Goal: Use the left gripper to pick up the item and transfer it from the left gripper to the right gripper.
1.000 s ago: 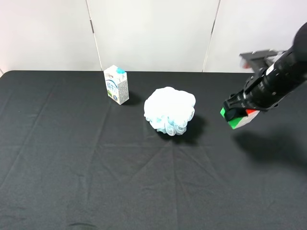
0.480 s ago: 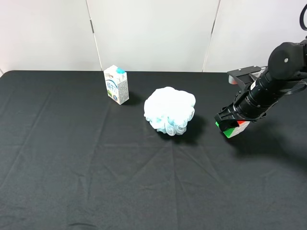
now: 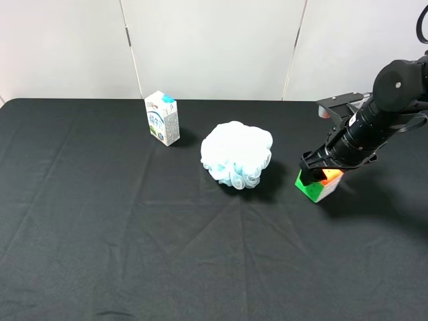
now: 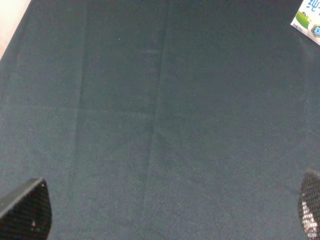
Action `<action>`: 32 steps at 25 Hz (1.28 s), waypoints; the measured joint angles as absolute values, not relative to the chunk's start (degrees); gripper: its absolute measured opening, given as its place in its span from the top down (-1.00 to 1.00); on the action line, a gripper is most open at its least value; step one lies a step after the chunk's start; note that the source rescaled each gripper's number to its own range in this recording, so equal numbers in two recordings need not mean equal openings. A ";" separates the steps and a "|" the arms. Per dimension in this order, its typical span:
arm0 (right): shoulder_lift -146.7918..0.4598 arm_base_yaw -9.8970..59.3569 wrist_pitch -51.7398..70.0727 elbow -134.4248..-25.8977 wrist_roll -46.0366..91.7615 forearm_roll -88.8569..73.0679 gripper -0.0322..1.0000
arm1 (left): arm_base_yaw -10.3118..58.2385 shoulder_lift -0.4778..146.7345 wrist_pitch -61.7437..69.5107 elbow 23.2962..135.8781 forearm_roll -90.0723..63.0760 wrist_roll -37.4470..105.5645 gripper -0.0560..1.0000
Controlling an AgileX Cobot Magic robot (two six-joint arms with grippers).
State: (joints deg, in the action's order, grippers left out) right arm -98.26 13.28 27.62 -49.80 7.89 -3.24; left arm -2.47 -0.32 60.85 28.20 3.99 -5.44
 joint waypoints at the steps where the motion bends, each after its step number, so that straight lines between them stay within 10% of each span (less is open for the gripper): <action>1: -98.26 13.28 27.62 -49.80 7.89 -3.24 -0.82 | -2.47 -0.32 60.85 28.20 3.99 -5.44 -0.95; 32: -68.59 13.28 50.47 -49.80 7.78 -4.10 -0.99 | -2.47 -0.32 60.85 28.20 3.99 -5.28 -0.95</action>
